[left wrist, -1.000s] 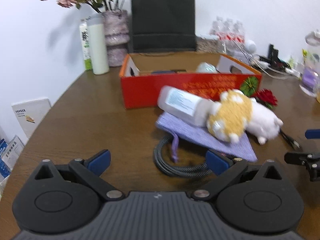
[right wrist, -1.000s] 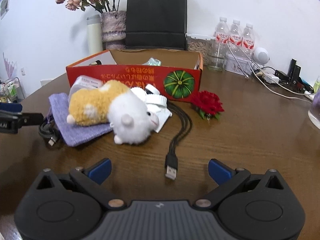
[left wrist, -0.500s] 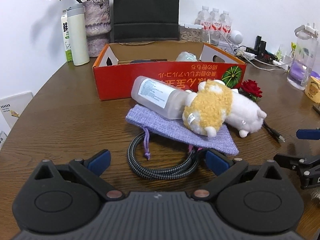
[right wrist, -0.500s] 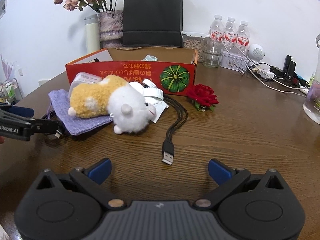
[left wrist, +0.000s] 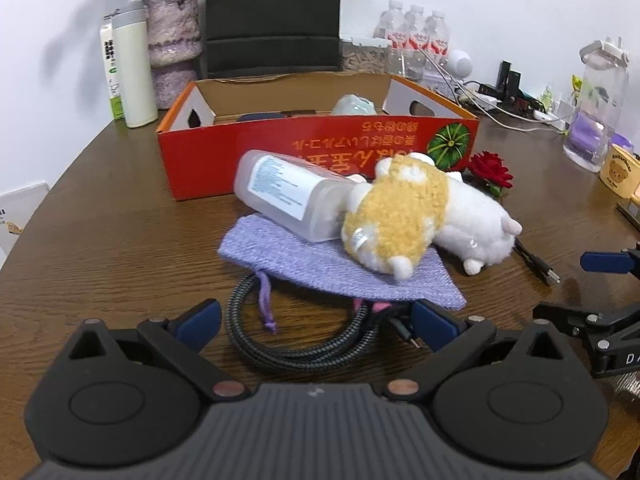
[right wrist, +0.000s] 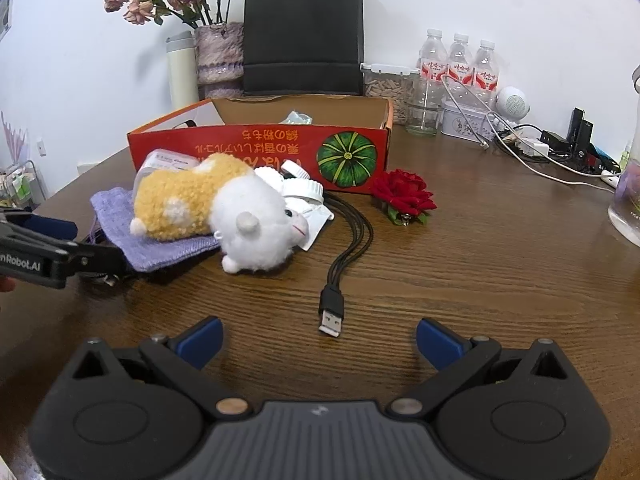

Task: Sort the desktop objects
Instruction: 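Grasp the braided black cable with the left tool while the right tool grasps the USB cable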

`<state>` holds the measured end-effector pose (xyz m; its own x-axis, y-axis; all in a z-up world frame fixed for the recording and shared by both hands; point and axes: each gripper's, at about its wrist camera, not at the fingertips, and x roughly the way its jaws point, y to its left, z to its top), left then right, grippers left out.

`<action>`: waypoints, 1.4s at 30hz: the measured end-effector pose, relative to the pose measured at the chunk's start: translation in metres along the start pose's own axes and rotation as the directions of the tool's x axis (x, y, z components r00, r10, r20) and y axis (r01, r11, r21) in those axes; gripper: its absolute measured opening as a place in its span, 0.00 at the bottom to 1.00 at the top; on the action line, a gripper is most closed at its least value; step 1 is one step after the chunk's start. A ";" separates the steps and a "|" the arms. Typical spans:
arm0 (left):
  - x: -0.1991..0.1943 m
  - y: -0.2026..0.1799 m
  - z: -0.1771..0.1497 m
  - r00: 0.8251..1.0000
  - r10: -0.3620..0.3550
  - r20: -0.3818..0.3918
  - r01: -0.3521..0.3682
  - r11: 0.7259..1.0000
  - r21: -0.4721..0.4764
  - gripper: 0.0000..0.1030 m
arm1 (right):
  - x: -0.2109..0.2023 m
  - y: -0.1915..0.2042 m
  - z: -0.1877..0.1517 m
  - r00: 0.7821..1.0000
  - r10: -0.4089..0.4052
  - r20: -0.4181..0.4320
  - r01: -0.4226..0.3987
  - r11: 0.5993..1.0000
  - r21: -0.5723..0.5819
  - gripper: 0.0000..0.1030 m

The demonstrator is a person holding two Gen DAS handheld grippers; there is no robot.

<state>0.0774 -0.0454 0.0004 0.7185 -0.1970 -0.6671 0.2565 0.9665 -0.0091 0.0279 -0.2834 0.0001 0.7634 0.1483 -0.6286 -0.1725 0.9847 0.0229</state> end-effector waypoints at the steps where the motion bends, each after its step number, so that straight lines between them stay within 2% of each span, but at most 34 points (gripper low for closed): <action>1: 0.002 -0.002 0.000 1.000 0.007 -0.005 -0.007 1.000 0.008 1.00 | 0.001 -0.001 0.001 1.000 0.001 0.001 -0.001 1.000 0.002 1.00; 7: 0.019 -0.006 0.003 0.998 0.063 -0.027 -0.063 0.998 0.012 1.00 | 0.009 -0.006 0.005 1.000 0.008 0.000 -0.008 1.000 0.009 1.00; 11: 0.028 0.000 0.004 0.998 0.057 -0.038 -0.059 0.998 -0.036 1.00 | 0.017 -0.006 0.011 1.000 -0.003 -0.015 0.003 1.000 -0.006 1.00; 17: 0.031 -0.001 0.004 0.998 0.062 -0.028 -0.063 0.998 -0.027 1.00 | 0.028 -0.006 0.019 1.000 -0.007 -0.003 0.007 1.000 -0.024 1.00; 20: 0.030 0.000 0.004 0.998 0.060 -0.026 -0.061 0.998 -0.027 1.00 | 0.035 -0.011 0.025 1.000 -0.013 -0.001 0.013 1.000 -0.026 0.91; 24: 0.029 0.000 0.000 0.998 0.068 -0.003 -0.068 0.997 -0.035 1.00 | 0.044 -0.019 0.034 0.999 -0.031 -0.010 0.030 0.999 -0.023 0.86; 26: 0.029 0.001 -0.001 0.997 0.074 0.006 -0.074 0.996 -0.039 1.00 | 0.049 -0.024 0.039 0.999 -0.047 -0.010 0.047 0.999 -0.017 0.72; 30: 0.031 0.002 0.002 0.997 0.081 -0.004 -0.081 0.996 -0.045 1.00 | 0.066 -0.034 0.049 0.999 -0.035 -0.009 0.035 0.999 0.007 0.62; 35: 0.031 0.008 0.001 0.993 0.117 0.005 -0.116 0.990 -0.078 0.99 | 0.083 -0.033 0.064 1.000 0.002 -0.004 -0.002 1.000 -0.018 0.43; 39: 0.030 0.010 -0.001 0.992 0.123 0.016 -0.121 0.989 -0.083 0.99 | 0.092 -0.032 0.071 0.999 0.037 -0.005 -0.037 0.999 -0.030 0.35; 42: 0.030 0.011 0.000 0.993 0.118 0.016 -0.117 0.990 -0.079 0.99 | 0.094 -0.030 0.072 0.998 0.055 0.002 -0.055 0.998 -0.043 0.14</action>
<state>0.1017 -0.0405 -0.0198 0.7544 -0.0839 -0.6511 0.1190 0.9928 0.0100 0.1494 -0.2927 -0.0035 0.7542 0.2022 -0.6248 -0.2404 0.9704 0.0239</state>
